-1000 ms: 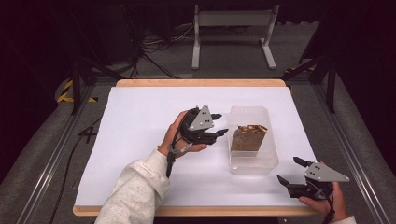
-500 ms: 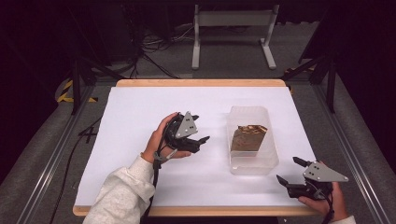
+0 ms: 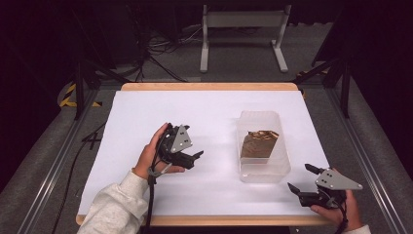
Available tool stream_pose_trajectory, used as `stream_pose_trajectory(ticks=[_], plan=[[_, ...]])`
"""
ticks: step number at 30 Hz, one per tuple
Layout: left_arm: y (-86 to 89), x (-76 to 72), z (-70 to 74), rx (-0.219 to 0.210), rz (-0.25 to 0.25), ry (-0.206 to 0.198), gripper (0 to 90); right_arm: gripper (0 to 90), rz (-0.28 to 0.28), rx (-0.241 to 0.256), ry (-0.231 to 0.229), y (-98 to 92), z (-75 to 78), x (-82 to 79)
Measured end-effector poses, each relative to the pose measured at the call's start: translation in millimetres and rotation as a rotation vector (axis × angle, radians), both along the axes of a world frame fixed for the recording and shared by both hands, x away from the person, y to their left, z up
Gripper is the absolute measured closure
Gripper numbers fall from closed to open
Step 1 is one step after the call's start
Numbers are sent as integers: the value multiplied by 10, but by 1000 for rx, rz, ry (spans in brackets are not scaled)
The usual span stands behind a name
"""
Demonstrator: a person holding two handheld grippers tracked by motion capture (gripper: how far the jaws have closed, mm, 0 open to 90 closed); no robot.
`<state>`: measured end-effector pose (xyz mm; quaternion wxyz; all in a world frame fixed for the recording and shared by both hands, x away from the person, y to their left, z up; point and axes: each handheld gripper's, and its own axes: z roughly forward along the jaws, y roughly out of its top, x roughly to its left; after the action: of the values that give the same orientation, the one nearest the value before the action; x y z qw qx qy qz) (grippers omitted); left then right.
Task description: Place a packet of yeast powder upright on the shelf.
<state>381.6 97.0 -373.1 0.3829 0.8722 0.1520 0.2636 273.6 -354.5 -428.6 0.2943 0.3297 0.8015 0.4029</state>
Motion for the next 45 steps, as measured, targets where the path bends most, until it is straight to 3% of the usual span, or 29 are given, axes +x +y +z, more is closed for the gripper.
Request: stream_pose_trajectory(ticks=[3, 8, 16, 19, 20, 23, 32, 36, 38, 40, 45], plan=[[116, -13, -26, 3, 19, 22, 104, 142, 2, -4, 0, 8, 2, 9], [339, -91, -94, 19, 44, 15, 96, 141, -1, -9, 0, 8, -5, 14], [553, -144, -202, 17, 84, 27, 98, 141, 4, -14, 0, 35, -9, 16], [628, -177, -257, 39, 110, 18, 98, 141, 1, -11, 4, 30, -10, 21], [669, -196, -273, 44, 129, -2, 100, 141, 1, -11, 3, 28, -11, 24], [784, -220, -299, 18, 157, 20, 98, 140, 1, -13, 4, 31, -14, 28], [1128, -377, -442, 18, 242, 33, 94, 140, 3, -14, 1, 38, -13, 28], [1237, -423, -490, 10, 278, 32, 93, 140, 2, -22, -3, 44, 0, 39], [1282, -455, -531, -4, 301, 51, 91, 140, 4, -22, -8, 47, 10, 39], [1330, -501, -569, 6, 310, 46, 91, 140, 6, -22, -14, 43, 17, 33], [1497, -606, -641, -45, 354, 78, 89, 137, 4, -17, -20, 39, 27, 40]])
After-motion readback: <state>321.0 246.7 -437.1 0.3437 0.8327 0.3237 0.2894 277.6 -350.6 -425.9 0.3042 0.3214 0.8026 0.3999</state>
